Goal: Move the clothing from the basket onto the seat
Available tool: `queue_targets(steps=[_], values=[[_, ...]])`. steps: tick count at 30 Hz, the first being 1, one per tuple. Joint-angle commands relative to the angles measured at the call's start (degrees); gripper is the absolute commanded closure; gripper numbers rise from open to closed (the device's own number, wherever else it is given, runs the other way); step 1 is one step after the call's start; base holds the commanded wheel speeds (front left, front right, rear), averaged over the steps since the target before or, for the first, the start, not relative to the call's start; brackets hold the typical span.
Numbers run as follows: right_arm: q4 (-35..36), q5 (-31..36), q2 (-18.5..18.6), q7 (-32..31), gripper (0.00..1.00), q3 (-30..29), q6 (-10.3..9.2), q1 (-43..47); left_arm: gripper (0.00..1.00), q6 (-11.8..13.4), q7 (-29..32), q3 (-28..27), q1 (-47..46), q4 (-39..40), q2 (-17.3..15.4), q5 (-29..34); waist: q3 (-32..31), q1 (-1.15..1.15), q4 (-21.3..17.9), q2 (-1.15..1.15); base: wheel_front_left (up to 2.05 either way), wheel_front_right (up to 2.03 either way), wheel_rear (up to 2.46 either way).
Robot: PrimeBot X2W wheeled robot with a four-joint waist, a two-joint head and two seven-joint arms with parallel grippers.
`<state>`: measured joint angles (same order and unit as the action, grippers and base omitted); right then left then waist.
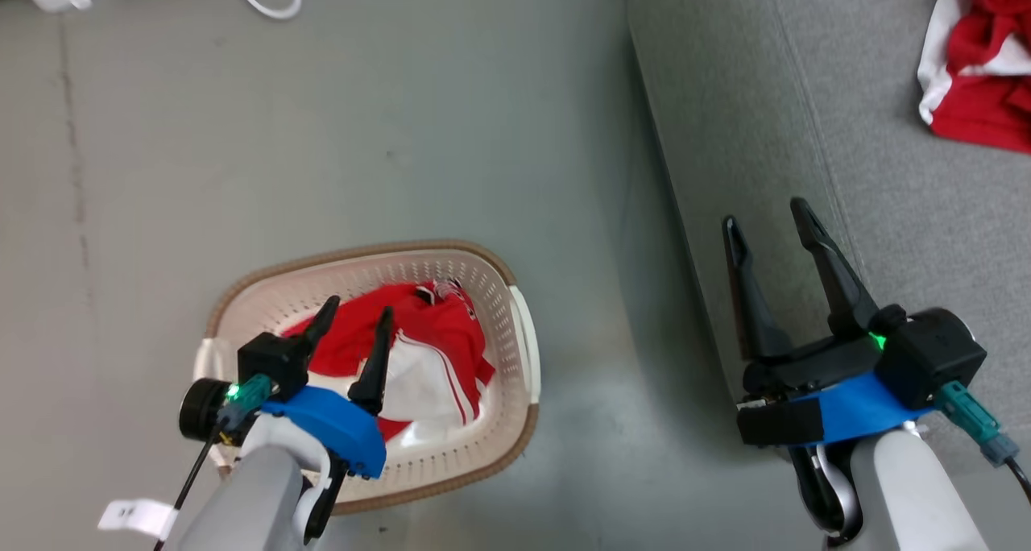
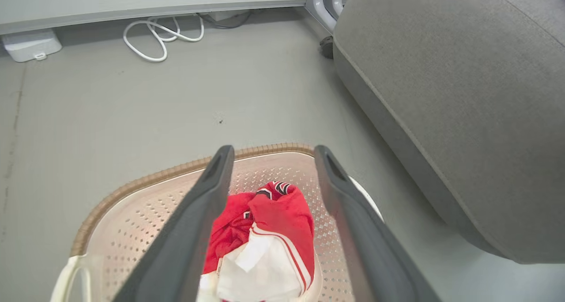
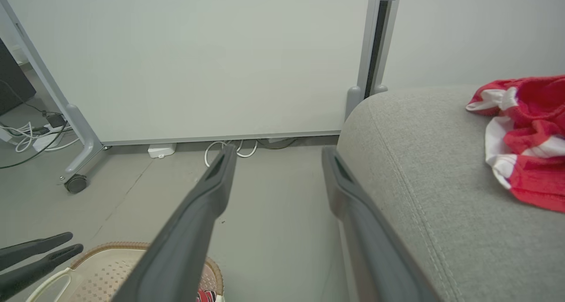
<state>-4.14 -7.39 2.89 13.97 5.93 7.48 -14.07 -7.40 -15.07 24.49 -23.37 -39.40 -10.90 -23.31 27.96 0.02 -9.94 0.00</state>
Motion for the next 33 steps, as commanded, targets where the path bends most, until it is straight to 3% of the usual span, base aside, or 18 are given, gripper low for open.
queue_targets(steps=[1,16,33], values=[[0.7,-0.5,0.0,0.5,0.0,0.6,0.03,-1.6,0.0,-0.1,-0.2,1.6,-2.6,-1.4,-0.9,-0.7,6.0,-0.02,-3.2,0.0,0.0,0.0,0.0],[4.4,-2.9,0.0,1.3,0.0,2.9,0.03,-5.3,0.0,-0.1,1.1,11.9,-16.2,-15.2,-3.4,-7.3,19.2,-0.02,-6.1,0.0,0.0,0.0,0.0],[7.2,-5.0,0.0,1.3,0.0,4.5,0.03,-5.9,0.0,-0.1,4.1,18.2,-25.4,-25.0,-5.1,-11.5,25.8,-0.02,-7.5,0.0,0.0,0.0,0.0]])
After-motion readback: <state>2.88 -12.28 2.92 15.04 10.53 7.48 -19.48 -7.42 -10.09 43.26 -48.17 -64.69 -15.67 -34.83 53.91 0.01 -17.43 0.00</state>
